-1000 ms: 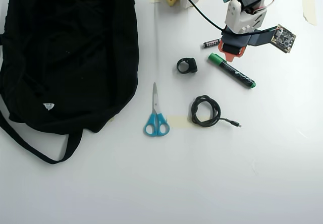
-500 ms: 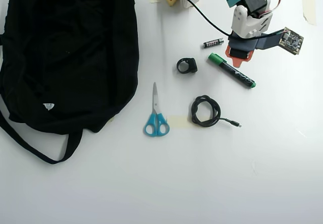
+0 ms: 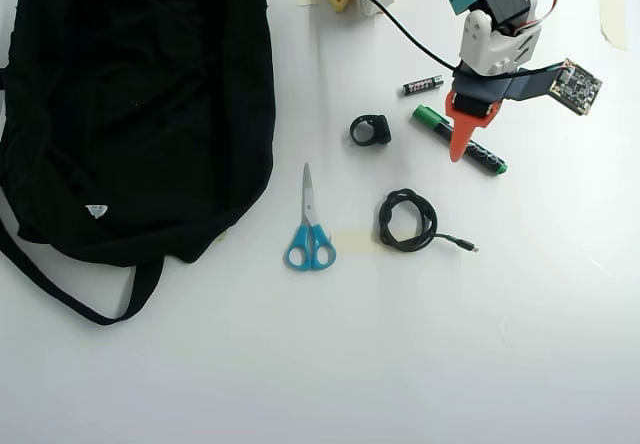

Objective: Put the green marker into the black bag

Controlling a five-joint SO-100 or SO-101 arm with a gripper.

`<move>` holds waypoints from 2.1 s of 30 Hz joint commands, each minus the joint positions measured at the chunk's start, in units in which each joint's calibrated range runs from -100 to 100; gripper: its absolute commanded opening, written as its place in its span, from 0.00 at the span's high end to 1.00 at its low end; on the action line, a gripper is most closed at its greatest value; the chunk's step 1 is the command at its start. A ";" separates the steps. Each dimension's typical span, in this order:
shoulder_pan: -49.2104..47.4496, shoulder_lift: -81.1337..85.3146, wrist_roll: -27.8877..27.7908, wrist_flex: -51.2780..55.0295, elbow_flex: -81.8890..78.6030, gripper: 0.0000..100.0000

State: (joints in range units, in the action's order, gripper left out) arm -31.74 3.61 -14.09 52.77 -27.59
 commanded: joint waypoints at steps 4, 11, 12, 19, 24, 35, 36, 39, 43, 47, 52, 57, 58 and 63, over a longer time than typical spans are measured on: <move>-3.34 0.45 5.65 -0.49 3.87 0.72; -4.46 0.37 7.80 -0.49 1.36 0.72; -4.23 0.37 7.80 -0.75 0.55 0.72; -2.66 0.29 7.75 -1.18 -3.04 0.72; -1.69 0.29 7.27 -1.18 -3.22 0.72; -1.77 -5.27 7.43 -7.64 -2.15 0.72; -1.77 -5.52 7.48 -8.07 -2.15 0.72; -1.77 -6.35 7.54 -8.24 -2.15 0.72; -1.77 -7.35 7.59 -8.24 -2.23 0.72; -1.84 -8.67 7.59 -9.10 -2.32 0.72; -1.69 -9.42 7.75 -10.48 -3.04 0.72; -1.69 -10.42 7.80 -10.65 -2.95 0.73; -1.69 -10.50 7.80 -10.65 -2.95 0.73; -1.69 -10.58 7.90 -10.56 -3.13 0.73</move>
State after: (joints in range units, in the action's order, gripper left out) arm -33.80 -7.10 -6.47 42.89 -30.90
